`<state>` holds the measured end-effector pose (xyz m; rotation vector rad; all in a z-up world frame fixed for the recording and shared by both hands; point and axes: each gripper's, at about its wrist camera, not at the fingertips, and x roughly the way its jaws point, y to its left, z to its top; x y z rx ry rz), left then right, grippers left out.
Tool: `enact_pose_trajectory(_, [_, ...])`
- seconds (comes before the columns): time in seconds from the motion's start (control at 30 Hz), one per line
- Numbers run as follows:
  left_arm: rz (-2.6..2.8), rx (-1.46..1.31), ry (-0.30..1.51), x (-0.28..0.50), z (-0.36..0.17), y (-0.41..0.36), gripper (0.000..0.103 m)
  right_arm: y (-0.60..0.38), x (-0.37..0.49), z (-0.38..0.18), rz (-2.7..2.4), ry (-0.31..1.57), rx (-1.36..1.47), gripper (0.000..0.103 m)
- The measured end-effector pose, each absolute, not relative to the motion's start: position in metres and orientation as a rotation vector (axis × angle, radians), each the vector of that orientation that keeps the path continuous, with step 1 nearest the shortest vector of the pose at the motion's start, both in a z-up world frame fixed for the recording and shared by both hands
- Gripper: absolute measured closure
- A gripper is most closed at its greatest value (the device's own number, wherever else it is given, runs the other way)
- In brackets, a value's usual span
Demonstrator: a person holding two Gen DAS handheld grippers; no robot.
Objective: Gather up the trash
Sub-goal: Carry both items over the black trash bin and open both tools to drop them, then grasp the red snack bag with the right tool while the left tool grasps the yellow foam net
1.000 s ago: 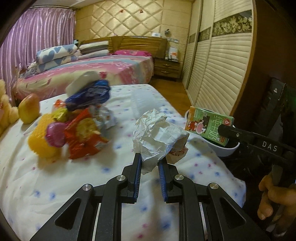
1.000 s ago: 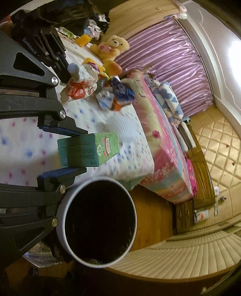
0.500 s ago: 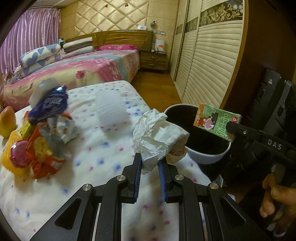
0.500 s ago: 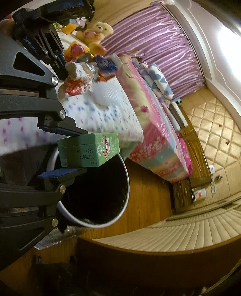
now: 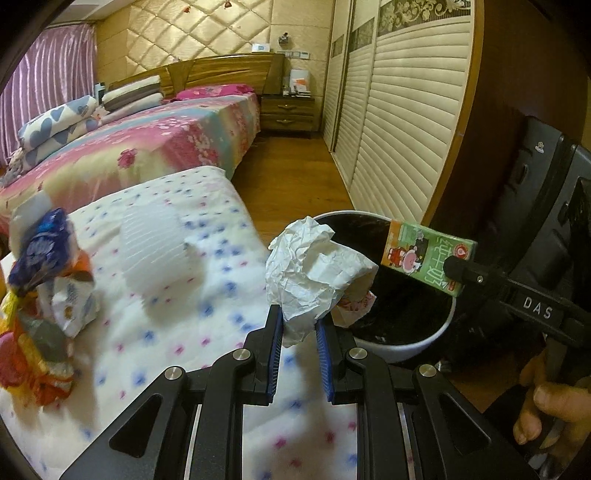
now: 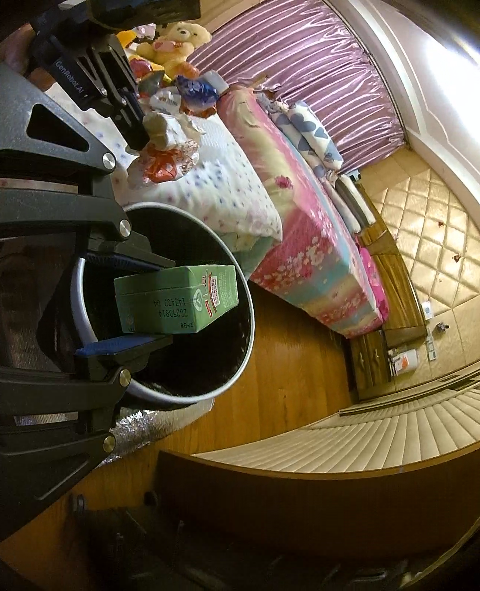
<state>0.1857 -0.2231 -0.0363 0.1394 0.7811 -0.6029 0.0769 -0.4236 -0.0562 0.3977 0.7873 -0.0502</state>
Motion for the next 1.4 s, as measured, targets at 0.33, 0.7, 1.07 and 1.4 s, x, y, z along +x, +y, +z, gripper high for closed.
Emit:
enact_pose_trajectory(0.33, [-0.621, 0.172, 0.817, 0.202, -0.043, -0.254, 0.086, -0.440, 0.090, -0.065, -0.064, 0.824, 0.402, 0.071])
enact_pose_trajectory(0.7, [-0.631, 0.197, 0.811, 0.201, -0.043, -0.270, 0.074, -0.448, 0.099, -0.066, -0.074, 0.834, 0.410, 0.071])
enact_pose_trajectory(1.07, [-0.559, 0.143, 0.795, 0.177, -0.040, -0.226, 0.025, -0.445, 0.093, -0.058, -0.083, 0.806, 0.451, 0.026])
enact_pose_trajectory(1.4, [-0.465, 0.037, 0.784, 0.146, -0.032, -0.154, 0.025, -0.399, 0.091, -0.044, 0.013, 0.780, 0.436, 0.009])
